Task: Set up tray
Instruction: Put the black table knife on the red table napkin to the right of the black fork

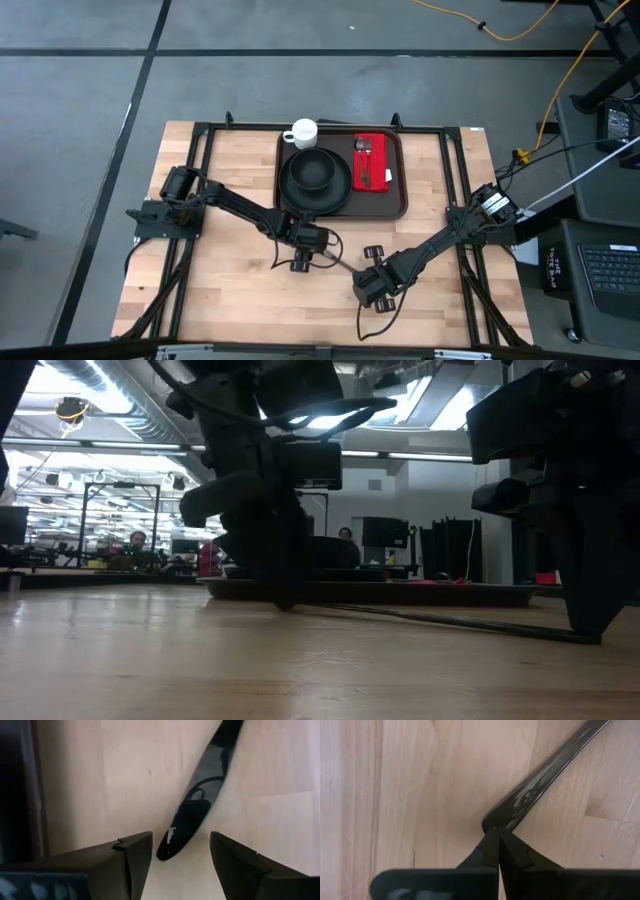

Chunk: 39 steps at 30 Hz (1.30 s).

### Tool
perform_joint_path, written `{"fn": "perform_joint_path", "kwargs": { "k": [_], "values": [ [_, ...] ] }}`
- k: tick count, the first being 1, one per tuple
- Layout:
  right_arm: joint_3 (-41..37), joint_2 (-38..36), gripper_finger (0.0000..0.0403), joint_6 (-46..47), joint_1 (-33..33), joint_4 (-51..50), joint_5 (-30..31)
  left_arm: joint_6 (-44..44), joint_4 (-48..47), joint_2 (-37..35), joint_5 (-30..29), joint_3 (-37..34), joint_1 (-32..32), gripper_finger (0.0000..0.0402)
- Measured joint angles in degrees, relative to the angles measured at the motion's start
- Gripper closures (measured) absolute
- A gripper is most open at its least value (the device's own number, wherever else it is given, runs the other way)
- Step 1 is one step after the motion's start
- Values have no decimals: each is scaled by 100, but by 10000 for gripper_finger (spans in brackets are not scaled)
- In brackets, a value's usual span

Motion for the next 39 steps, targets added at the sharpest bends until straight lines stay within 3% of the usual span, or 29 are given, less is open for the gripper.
{"fn": "perform_joint_path", "kwargs": {
  "k": [8,13,26,39],
  "values": [
    [0,0,400,-16,0,-2,2,2,-9,0,26,0,31,212],
    [0,0,400,-22,0,-2,2,39,52,81,460,4,191,213],
    [0,0,400,-24,-13,-11,4,560,12,343,795,314,312,215],
    [2,0,401,-6,-15,-2,4,825,22,396,790,323,262,261]
  ]
}}
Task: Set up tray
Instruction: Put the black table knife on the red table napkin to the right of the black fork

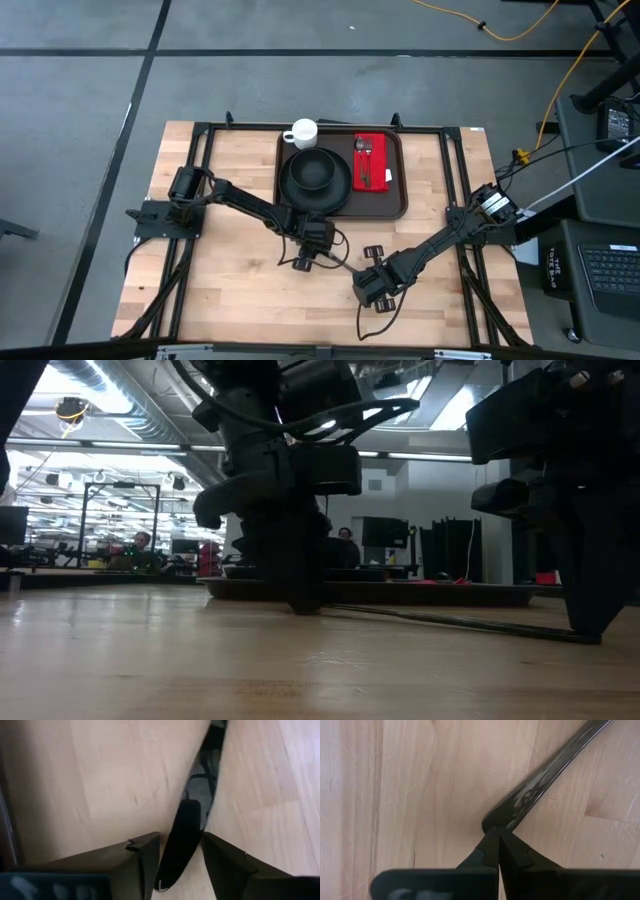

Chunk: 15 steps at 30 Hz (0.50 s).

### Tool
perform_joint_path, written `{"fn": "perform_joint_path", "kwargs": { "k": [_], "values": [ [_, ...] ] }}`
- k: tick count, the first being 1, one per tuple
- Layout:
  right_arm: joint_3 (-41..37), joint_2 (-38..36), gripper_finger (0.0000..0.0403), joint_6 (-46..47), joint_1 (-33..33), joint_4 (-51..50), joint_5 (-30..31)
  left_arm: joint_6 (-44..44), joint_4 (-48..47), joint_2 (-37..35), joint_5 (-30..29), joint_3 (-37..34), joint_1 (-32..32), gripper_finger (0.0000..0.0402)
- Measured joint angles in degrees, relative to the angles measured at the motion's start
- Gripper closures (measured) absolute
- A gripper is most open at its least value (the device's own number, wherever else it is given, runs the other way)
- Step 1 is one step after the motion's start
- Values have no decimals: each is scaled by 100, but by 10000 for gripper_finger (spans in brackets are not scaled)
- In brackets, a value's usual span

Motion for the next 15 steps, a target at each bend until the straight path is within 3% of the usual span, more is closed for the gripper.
{"fn": "perform_joint_path", "kwargs": {
  "k": [9,15],
  "values": [
    [-2,0,401,2,0,0,0,401,5,4,-205,-7,-123,320],
    [-2,0,401,4,0,-2,2,592,6,4,-201,-9,-127,326]
  ]
}}
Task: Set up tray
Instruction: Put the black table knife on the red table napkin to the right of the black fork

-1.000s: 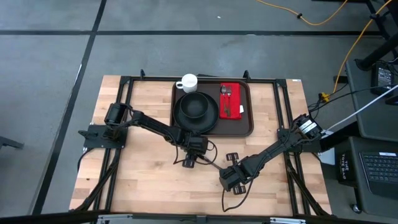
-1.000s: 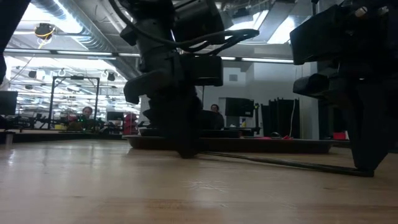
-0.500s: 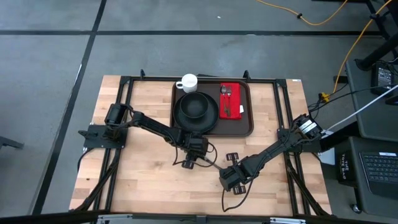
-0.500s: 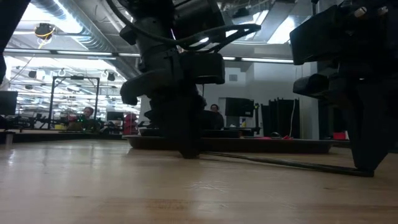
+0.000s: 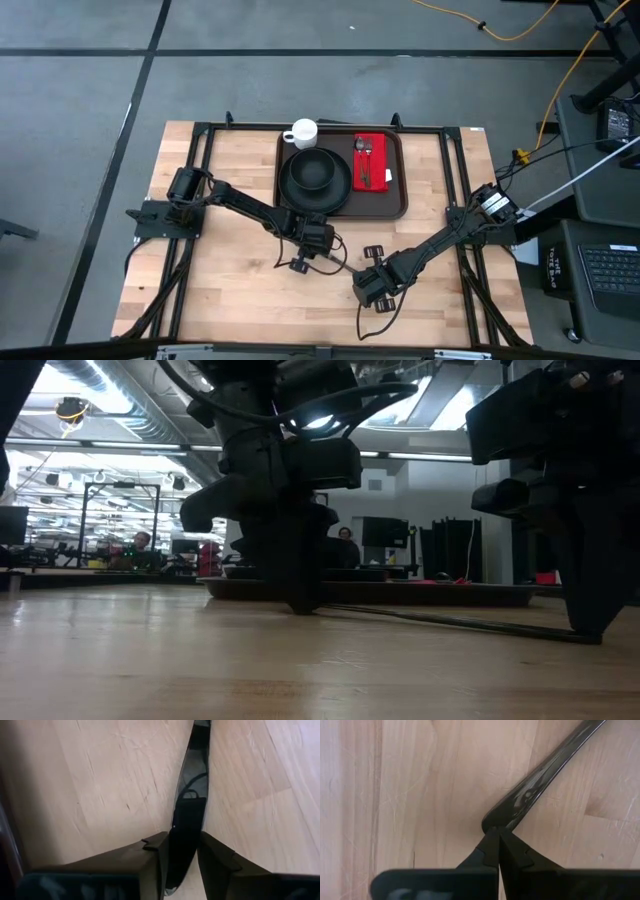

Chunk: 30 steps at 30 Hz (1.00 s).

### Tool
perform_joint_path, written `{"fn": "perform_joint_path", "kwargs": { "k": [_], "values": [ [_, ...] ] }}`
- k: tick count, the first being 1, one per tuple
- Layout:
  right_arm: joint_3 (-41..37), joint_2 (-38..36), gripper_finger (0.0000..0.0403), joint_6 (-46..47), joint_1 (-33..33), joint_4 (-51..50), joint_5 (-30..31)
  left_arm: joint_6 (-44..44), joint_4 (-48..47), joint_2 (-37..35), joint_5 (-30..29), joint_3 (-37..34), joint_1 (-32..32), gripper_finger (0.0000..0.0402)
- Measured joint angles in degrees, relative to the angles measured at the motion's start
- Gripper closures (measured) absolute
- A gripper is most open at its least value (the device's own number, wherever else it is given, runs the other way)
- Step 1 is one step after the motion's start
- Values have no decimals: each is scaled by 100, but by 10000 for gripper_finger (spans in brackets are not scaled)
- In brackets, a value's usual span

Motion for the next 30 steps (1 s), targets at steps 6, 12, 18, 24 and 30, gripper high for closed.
{"fn": "perform_joint_path", "kwargs": {
  "k": [6,12,18,24,30],
  "values": [
    [69,7,399,90,-2,-42,-2,98,-4,0,0,0,0,328],
    [581,73,381,40,-8,-534,-2,151,-10,0,-4,-6,0,325],
    [1054,50,380,19,-7,-1084,17,224,-13,-2,-2,-4,0,333],
    [1174,-278,393,2,105,-1237,720,374,-37,-73,-2,-11,0,332],
    [1145,-723,391,205,361,-1285,1456,399,-62,-297,-67,-40,0,334]
  ]
}}
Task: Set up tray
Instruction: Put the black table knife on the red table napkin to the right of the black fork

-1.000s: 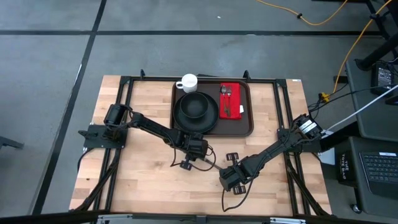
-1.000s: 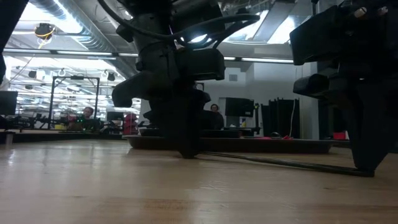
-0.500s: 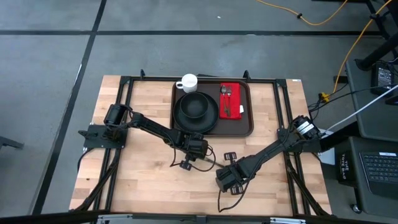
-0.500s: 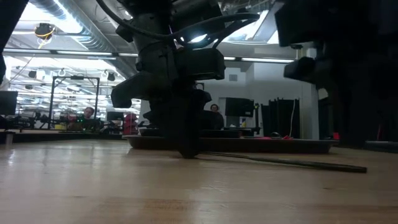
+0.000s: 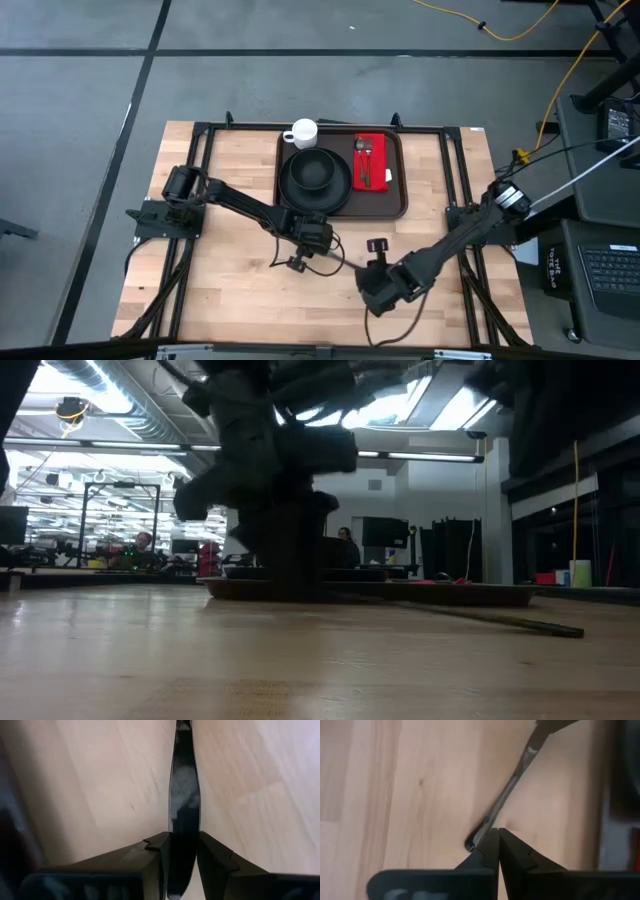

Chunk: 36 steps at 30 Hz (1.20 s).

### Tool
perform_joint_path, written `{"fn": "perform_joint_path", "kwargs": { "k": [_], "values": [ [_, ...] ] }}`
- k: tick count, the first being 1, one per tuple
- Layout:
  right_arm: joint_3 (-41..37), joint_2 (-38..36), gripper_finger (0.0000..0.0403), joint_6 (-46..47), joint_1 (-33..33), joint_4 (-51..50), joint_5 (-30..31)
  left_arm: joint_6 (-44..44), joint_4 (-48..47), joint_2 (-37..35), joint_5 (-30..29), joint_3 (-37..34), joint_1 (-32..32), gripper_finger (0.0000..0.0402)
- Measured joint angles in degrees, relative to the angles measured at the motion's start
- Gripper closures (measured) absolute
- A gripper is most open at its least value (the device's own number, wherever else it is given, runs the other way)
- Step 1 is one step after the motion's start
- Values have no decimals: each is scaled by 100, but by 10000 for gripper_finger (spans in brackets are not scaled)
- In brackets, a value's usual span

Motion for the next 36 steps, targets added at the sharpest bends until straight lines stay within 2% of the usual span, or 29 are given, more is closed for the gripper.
{"fn": "perform_joint_path", "kwargs": {
  "k": [9,13,23,32,36],
  "values": [
    [-32,-134,376,543,484,-57,1090,-33,-23,-61,-172,12,-44,334],
    [-32,-134,376,861,574,-66,1370,-13,-12,-63,-386,14,-87,334],
    [-32,-134,376,1462,605,0,1752,-9,-10,-74,-427,25,-156,334],
    [-32,-113,376,1605,590,258,1906,-16,-40,-506,-416,34,-252,334],
    [-32,-82,375,1601,556,411,2049,-55,-61,-540,-745,36,-331,334]
  ]
}}
